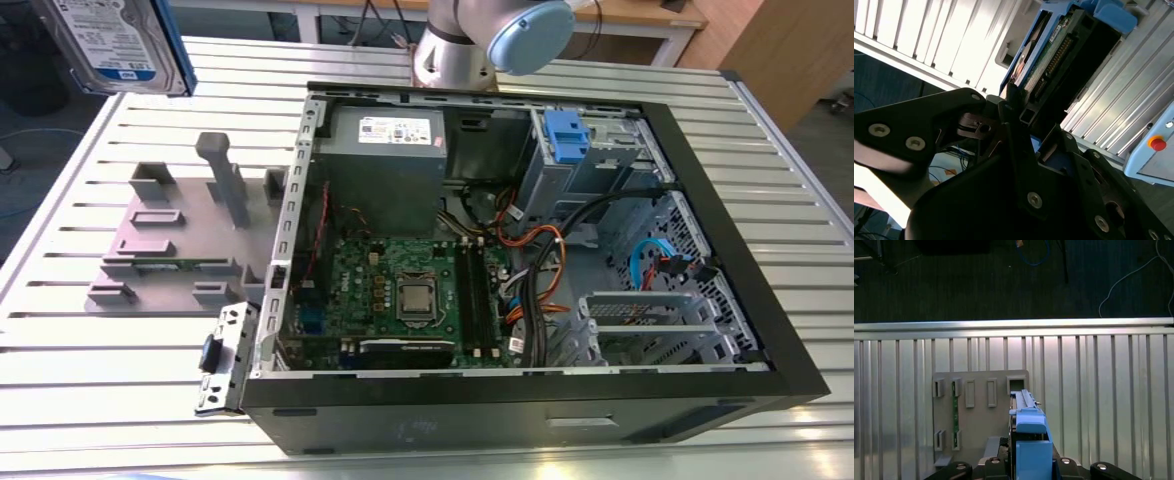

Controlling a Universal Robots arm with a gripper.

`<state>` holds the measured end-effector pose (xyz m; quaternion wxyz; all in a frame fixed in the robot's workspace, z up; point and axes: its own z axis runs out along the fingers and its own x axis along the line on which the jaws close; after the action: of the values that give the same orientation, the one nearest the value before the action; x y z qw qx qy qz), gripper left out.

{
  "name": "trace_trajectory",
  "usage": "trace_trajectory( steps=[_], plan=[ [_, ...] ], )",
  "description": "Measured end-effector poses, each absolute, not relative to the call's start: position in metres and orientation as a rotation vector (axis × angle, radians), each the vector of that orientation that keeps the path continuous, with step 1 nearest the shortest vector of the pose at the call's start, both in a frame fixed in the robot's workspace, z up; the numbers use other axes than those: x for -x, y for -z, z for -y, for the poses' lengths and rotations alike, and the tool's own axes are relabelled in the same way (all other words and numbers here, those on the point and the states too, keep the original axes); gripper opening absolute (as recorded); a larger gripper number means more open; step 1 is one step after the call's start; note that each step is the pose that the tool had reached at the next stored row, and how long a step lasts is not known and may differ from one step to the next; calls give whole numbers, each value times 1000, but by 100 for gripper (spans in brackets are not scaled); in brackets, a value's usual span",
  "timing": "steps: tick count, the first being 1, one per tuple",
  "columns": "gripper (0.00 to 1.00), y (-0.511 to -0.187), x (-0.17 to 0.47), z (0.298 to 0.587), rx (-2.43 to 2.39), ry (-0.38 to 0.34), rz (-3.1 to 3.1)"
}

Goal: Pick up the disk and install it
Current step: 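Pick up the disk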

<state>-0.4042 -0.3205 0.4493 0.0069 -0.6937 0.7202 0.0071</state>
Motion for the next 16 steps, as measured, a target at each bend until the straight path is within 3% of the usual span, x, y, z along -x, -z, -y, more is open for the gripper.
trace_trajectory(
  steps=[16],
  plan=[
    [36,-454,404,321,2170,-22,-2253]
  ],
)
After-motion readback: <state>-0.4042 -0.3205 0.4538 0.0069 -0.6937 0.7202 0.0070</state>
